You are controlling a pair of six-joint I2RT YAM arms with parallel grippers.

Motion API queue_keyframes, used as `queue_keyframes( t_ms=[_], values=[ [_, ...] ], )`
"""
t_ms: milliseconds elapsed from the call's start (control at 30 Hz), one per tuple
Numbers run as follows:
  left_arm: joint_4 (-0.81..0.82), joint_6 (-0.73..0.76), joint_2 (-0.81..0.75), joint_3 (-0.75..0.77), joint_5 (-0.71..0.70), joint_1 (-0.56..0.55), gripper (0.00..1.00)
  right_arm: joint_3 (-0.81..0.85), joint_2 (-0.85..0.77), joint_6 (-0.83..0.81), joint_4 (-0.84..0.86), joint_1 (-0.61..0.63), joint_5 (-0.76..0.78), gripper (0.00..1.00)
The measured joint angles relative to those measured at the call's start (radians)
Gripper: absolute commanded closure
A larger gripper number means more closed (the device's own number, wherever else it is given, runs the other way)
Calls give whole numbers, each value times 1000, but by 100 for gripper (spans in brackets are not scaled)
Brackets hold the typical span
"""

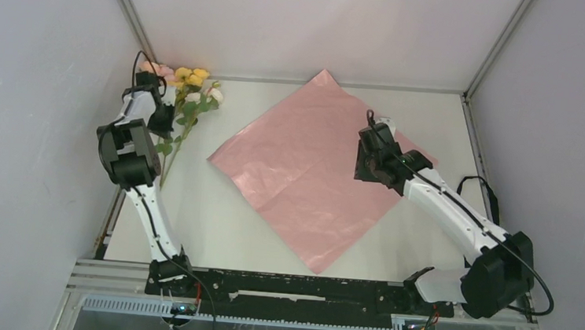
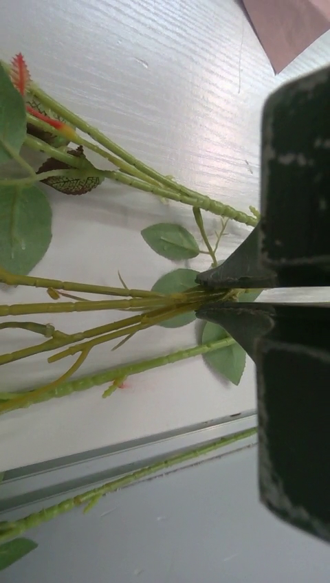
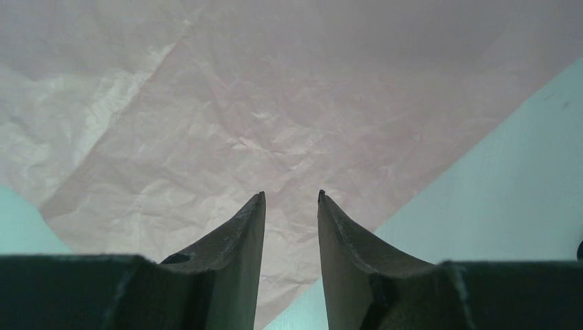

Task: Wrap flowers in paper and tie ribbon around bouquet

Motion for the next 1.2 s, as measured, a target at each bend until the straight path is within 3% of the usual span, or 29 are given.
queue_keyframes(
  t_ms=[200,400,433,467,500,667,867,967,1033,1067,1167,1200],
  values=[
    [76,-105,-148,-169,101,42,100,0,-115,11,-4,21,14,48],
    [159,-226,-558,-364,332,100,100,0,-166,25,68,112,-69,25],
    [178,-237,-635,-381,378,100,100,0,-162,31,93,120,-100,19],
    [195,-242,-705,-397,425,96,100,0,-157,41,129,129,-143,4],
    [212,-246,-776,-414,477,87,100,0,-148,53,178,137,-185,1],
    [243,-245,-1009,-518,728,-23,100,12,-55,119,472,190,-352,0],
    [184,-243,-1055,-639,873,-267,100,128,138,197,790,230,-486,1],
    [149,-239,-1056,-669,889,-385,100,144,180,251,883,233,-489,6],
    [140,-235,-1062,-675,889,-451,100,169,213,287,901,233,-460,17],
    [139,-235,-1067,-677,888,-482,100,181,229,303,903,233,-446,30],
    [137,-235,-1077,-679,880,-548,99,195,269,345,907,232,-416,88],
    [136,-235,-1077,-679,875,-560,85,195,278,353,903,230,-412,99]
  ],
)
